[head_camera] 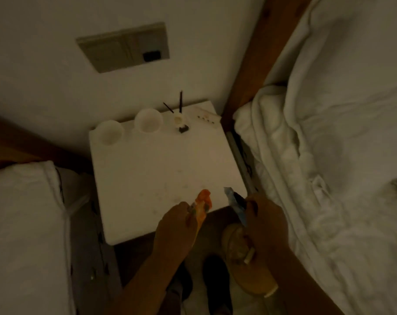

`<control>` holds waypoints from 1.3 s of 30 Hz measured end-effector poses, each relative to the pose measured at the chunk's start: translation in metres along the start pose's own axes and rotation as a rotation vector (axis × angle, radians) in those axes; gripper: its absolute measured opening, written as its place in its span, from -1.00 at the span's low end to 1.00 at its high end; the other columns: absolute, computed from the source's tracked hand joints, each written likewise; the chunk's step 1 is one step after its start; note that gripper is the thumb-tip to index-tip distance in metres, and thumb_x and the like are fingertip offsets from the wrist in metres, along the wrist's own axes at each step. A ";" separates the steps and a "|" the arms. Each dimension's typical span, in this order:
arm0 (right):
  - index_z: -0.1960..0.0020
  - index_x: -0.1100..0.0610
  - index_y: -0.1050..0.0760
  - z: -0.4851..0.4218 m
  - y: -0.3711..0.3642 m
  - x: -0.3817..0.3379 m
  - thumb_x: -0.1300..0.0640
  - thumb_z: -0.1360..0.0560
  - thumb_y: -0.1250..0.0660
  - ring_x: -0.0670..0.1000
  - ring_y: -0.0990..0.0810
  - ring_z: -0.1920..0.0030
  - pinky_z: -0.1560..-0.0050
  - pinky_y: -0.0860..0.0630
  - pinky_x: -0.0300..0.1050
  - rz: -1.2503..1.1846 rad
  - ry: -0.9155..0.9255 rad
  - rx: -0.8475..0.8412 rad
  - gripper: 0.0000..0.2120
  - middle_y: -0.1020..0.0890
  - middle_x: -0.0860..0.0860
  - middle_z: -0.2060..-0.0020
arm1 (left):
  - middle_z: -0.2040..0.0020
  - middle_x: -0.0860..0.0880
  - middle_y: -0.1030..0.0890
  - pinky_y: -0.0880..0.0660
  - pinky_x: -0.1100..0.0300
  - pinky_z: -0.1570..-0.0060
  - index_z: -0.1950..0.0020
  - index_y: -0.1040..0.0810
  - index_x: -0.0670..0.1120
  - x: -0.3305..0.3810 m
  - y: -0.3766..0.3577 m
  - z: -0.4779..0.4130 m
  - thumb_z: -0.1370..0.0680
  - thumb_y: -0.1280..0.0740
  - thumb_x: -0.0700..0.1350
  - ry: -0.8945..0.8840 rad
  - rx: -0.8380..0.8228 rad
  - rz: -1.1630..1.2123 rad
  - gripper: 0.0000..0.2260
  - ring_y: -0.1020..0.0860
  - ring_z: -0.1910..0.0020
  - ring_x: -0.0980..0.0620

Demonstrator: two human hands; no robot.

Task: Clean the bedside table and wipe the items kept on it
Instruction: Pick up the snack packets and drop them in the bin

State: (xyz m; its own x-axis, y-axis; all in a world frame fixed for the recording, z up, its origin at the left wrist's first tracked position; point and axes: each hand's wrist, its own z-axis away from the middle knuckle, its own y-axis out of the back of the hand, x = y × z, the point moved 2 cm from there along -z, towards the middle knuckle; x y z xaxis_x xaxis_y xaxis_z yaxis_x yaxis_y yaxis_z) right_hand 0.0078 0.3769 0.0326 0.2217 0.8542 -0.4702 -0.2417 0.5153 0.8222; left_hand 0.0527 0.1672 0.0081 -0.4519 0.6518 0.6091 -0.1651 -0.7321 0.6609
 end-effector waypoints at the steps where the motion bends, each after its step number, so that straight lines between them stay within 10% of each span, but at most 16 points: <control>1: 0.06 -0.06 -0.47 0.011 0.000 0.013 0.03 -0.57 -0.15 -0.05 -0.53 0.31 0.28 -0.50 -0.11 -0.029 -0.036 0.019 -0.87 -0.52 -0.12 0.32 | 0.28 0.05 -0.47 -0.43 0.13 0.32 0.22 -0.35 0.04 0.005 -0.015 0.009 -0.58 -0.13 -0.03 -0.018 -0.020 -0.013 -0.82 -0.48 0.32 0.07; 5: 0.11 0.07 -0.54 0.052 -0.006 0.085 0.21 -0.53 -0.29 -0.06 -0.52 0.33 0.35 -0.36 -0.27 -0.105 -0.166 0.126 -0.90 -0.52 -0.10 0.34 | -0.06 -0.07 -0.55 -0.45 0.06 -0.01 -0.17 -0.48 -0.09 0.016 -0.095 0.043 -0.62 -0.14 0.00 -0.094 -0.082 -0.105 -0.75 -0.55 -0.05 -0.07; 13: -0.15 0.08 -0.56 0.077 -0.060 0.202 0.15 -0.55 -0.23 0.06 -0.57 -0.03 -0.02 -0.53 0.02 -0.114 -0.438 -0.060 -0.79 -0.61 0.03 0.01 | 0.04 -0.03 -0.56 -0.46 0.14 0.26 -0.17 -0.41 -0.01 -0.009 -0.228 0.061 -0.63 -0.12 0.07 -0.025 -0.214 -0.166 -0.77 -0.56 0.15 -0.02; 22: -0.12 0.12 -0.54 0.060 -0.138 0.278 0.15 -0.59 -0.19 0.04 -0.56 0.13 0.11 -0.48 -0.11 -0.121 -0.481 -0.159 -0.80 -0.65 0.11 0.03 | 0.16 0.01 -0.61 -0.47 0.16 0.27 -0.01 -0.51 0.03 -0.053 -0.325 0.044 -0.60 -0.20 0.07 0.199 -0.264 -0.018 -0.84 -0.57 0.22 0.06; 26: -0.19 -0.07 -0.48 0.055 -0.142 0.276 -0.04 -0.50 -0.27 -0.02 -0.62 -0.01 -0.03 -0.50 -0.21 -0.216 -0.453 -0.206 -0.74 -0.64 -0.02 -0.06 | 0.25 0.04 -0.61 -0.43 0.29 0.35 0.10 -0.52 0.05 -0.052 -0.333 0.042 -0.58 -0.23 0.14 0.264 -0.266 0.157 -0.79 -0.59 0.29 0.12; 32: -0.22 0.15 -0.51 0.045 -0.125 0.248 0.10 -0.57 -0.23 0.16 -0.57 -0.12 -0.14 -0.51 0.06 -0.068 -0.454 -0.303 -0.73 -0.61 0.14 -0.13 | 0.28 0.14 -0.58 -0.41 0.28 0.36 0.19 -0.47 0.19 -0.038 -0.299 0.038 -0.48 -0.24 0.32 0.231 -0.274 0.151 -0.76 -0.54 0.29 0.23; 39: -0.24 0.11 -0.48 0.038 -0.079 0.178 0.01 -0.56 -0.22 0.10 -0.60 -0.05 -0.09 -0.54 0.07 -0.035 -0.269 -0.332 -0.69 -0.62 0.05 -0.06 | 0.25 0.01 -0.54 -0.45 0.21 0.32 0.18 -0.49 0.02 -0.011 -0.243 0.038 -0.55 -0.30 -0.06 0.141 -0.312 0.108 -0.89 -0.54 0.25 0.03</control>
State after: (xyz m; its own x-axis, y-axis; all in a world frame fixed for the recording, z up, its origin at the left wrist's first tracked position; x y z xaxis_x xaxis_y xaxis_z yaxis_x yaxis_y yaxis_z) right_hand 0.1021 0.4859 -0.1040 0.4631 0.8099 -0.3599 -0.5104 0.5757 0.6388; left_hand 0.1309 0.3456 -0.1422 -0.5946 0.5496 0.5868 -0.3600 -0.8346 0.4169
